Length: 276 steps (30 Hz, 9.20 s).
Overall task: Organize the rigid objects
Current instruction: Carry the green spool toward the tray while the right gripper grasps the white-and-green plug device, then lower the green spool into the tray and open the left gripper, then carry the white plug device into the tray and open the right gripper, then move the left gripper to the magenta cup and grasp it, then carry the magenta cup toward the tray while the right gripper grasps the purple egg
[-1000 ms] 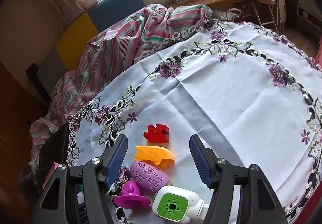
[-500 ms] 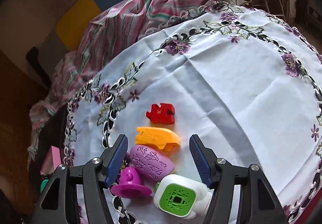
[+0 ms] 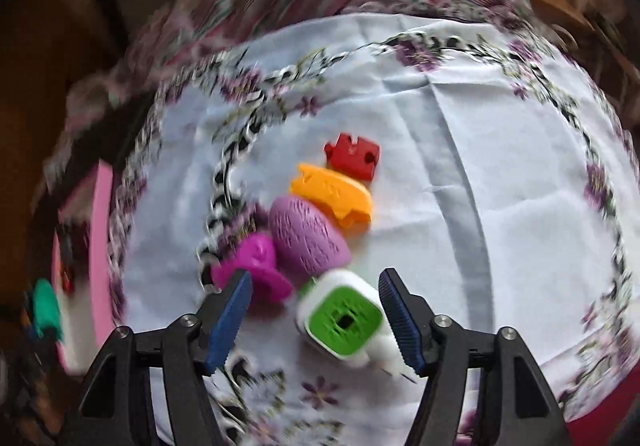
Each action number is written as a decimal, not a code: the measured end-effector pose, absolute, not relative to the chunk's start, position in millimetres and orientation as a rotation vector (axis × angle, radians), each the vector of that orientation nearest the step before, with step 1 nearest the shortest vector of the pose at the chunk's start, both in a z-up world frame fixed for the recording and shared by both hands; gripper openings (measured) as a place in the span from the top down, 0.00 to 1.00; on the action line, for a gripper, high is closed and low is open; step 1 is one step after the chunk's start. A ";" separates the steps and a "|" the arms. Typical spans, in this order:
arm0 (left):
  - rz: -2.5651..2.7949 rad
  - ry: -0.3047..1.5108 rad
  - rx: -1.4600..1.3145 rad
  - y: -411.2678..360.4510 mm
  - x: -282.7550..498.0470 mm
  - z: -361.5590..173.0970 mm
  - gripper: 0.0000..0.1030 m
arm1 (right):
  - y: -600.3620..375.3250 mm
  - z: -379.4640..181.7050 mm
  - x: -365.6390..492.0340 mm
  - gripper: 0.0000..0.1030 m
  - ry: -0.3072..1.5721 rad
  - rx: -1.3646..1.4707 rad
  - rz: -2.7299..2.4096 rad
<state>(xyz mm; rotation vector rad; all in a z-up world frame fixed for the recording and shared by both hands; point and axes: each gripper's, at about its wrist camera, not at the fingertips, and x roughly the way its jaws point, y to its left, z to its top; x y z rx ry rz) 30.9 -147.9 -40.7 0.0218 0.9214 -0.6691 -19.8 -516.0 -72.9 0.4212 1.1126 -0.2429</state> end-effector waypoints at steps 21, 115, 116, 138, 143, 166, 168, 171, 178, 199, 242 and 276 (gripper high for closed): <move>-0.556 0.932 -0.076 -77.7 30.5 -44.5 0.42 | -489.8 -110.4 -0.2 0.31 1.375 0.020 -0.167; -0.227 0.874 -0.116 -16.7 37.4 -60.1 0.26 | -336.1 -27.1 23.7 0.48 0.969 0.144 0.013; -0.227 0.872 -0.111 -16.5 36.1 -59.9 0.26 | -323.1 -26.2 27.9 0.48 0.966 0.142 0.044; -0.212 0.862 -0.121 -8.2 25.7 -62.9 0.26 | -199.8 -99.6 135.7 0.43 1.113 0.039 0.190; -0.210 0.856 -0.103 -11.2 23.6 -61.1 0.26 | -210.6 -85.8 117.9 0.41 1.053 0.069 0.181; -0.306 0.782 0.017 -59.1 13.5 -31.8 0.26 | -331.6 -38.8 40.9 0.41 0.893 0.098 -0.054; -0.322 0.785 0.028 -66.2 13.7 -30.9 0.26 | -347.8 -36.9 36.2 0.41 0.888 0.099 -0.090; -0.347 0.785 0.049 -78.5 13.7 -30.4 0.26 | -381.9 -33.2 25.4 0.41 0.876 0.129 -0.163; -0.417 0.784 0.065 -106.4 13.8 -24.2 0.26 | -489.9 -40.5 -3.2 0.40 0.801 0.321 -0.436; -0.777 0.902 0.203 -296.9 15.4 -51.6 0.18 | -567.6 -79.2 -42.2 0.40 0.778 0.704 -0.595; -0.838 0.889 0.236 -299.3 2.4 -74.5 0.44 | -530.3 -87.3 -6.1 0.49 0.881 0.604 -0.337; -0.679 0.811 0.075 -190.2 0.5 -26.6 0.44 | -513.8 -128.2 42.0 0.52 1.050 0.469 -0.291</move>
